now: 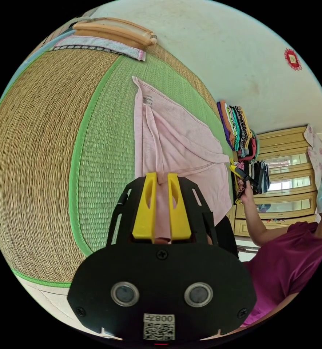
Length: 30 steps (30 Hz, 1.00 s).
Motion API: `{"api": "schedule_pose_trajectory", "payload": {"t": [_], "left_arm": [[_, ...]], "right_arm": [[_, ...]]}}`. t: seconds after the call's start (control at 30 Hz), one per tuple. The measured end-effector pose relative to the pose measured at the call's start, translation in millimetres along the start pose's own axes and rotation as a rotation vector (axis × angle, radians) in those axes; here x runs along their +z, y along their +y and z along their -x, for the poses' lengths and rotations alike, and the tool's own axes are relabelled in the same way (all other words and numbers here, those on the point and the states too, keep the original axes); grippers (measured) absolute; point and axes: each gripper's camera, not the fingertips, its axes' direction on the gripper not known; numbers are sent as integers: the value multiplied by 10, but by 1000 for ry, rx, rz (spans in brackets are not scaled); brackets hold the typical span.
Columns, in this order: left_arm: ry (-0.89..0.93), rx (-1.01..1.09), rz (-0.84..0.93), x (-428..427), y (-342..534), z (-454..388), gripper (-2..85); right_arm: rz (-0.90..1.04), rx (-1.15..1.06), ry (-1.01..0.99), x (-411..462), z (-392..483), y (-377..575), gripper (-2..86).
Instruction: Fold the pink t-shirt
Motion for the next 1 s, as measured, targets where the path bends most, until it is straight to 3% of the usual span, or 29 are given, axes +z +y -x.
{"api": "schedule_pose_trajectory", "payload": {"t": [0.37, 0.57, 1.0], "left_arm": [[-16, -4, 20, 20, -92, -64, 20], [-4, -13, 14, -28, -136, -41, 13], [161, -33, -150, -516, -164, 34, 10]], "right_arm": [[89, -153, 297, 300, 836, -279, 63], [73, -159, 335, 149, 975, -307, 18], [-54, -213, 327, -852, 1165, -282, 7]]}}
